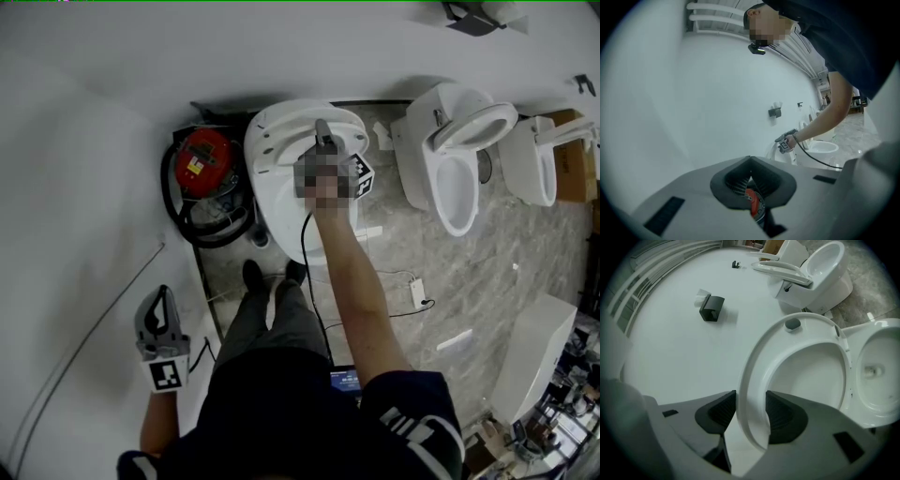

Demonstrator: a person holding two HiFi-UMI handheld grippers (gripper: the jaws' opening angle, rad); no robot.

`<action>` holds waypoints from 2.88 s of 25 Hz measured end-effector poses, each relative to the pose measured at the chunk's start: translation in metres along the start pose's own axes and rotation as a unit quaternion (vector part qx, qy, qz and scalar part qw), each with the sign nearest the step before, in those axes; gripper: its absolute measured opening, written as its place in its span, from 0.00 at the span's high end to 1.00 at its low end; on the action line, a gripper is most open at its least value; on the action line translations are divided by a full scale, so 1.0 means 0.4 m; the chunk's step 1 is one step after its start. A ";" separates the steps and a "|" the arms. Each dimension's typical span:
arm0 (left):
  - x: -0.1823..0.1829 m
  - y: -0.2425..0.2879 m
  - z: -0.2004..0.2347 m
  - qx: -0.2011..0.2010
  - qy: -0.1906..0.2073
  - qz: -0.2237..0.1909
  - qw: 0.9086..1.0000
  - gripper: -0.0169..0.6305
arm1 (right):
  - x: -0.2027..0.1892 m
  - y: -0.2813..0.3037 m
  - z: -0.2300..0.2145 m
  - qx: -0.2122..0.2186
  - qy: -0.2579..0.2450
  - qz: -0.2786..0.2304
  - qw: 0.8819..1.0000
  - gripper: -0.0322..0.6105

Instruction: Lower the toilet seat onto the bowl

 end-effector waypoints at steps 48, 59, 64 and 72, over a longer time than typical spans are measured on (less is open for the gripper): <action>-0.045 -0.092 -0.048 -0.066 0.019 -0.017 0.997 0.94 | -0.004 -0.445 -0.019 0.006 -0.017 0.037 0.999 0.65; -0.066 -0.107 -0.053 -0.080 0.023 -0.018 0.996 0.94 | -0.010 -0.528 -0.035 0.000 -0.026 0.040 0.999 0.71; -0.076 -0.113 -0.051 -0.084 0.023 -0.014 0.996 0.94 | -0.013 -0.554 -0.039 -0.002 -0.030 0.044 0.999 0.72; -0.082 -0.118 -0.047 -0.087 0.023 -0.014 0.996 0.94 | -0.014 -0.591 -0.043 -0.007 -0.044 0.049 0.998 0.77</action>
Point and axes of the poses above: the fingertips, and each gripper's own axes: y forward along the fingers, z to its left, x out of its top, the point moved 8 cm from there along -y, backward along the fingers, and after that the axes turned 15 degrees about x, right-handed, at the moved point
